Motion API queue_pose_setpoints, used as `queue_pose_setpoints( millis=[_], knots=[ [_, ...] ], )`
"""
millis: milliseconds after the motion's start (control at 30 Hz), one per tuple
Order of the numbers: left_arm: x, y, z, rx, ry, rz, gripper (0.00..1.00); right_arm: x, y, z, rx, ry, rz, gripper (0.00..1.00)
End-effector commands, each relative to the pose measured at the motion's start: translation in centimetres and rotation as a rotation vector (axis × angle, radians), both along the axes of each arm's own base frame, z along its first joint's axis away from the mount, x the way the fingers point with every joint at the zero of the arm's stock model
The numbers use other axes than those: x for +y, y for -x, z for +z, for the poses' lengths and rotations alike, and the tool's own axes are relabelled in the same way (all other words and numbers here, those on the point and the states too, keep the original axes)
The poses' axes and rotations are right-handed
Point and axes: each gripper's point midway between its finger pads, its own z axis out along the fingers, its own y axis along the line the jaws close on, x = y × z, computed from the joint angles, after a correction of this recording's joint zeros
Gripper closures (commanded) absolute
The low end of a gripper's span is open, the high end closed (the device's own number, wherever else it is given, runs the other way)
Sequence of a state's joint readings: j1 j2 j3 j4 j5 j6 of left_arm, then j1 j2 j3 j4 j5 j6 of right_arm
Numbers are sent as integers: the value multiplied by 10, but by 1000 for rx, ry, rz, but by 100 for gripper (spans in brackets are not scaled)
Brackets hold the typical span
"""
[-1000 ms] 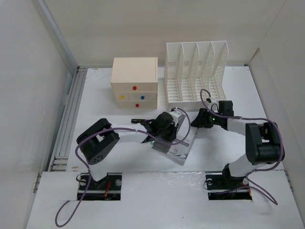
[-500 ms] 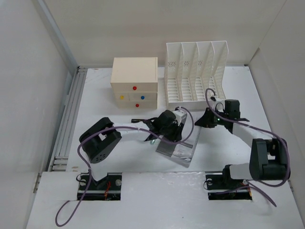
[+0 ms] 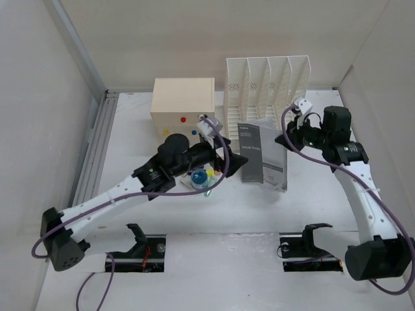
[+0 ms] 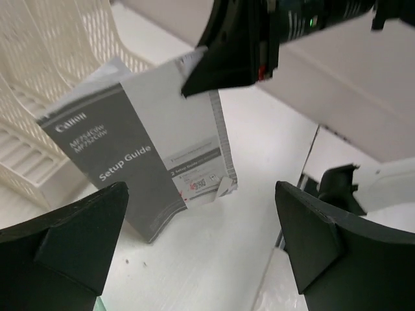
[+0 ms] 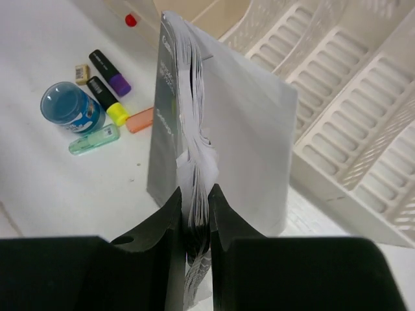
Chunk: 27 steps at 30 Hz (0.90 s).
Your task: Organize the desk
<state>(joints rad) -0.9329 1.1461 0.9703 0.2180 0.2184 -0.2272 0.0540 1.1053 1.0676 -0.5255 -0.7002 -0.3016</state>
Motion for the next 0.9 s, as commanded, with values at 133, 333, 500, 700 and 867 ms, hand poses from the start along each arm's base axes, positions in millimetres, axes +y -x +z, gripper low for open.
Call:
queue_pose_setpoints(
  millis=[133,333,500,700,867],
  knots=[
    [45,-8,30,-130,35,164,3,7,-10,123,-300,62,-16,100],
    [51,-7,35,-153,33,176,2,-2,-34,192,-427,37,-176,100],
    [53,-5,36,-154,34,176,2,-26,-72,222,-486,10,-386,100],
    [55,-8,36,-154,33,196,2,-40,-112,225,-556,-12,-575,100],
    [54,-10,31,-152,12,195,2,-35,-151,190,-504,10,-650,100]
  ],
)
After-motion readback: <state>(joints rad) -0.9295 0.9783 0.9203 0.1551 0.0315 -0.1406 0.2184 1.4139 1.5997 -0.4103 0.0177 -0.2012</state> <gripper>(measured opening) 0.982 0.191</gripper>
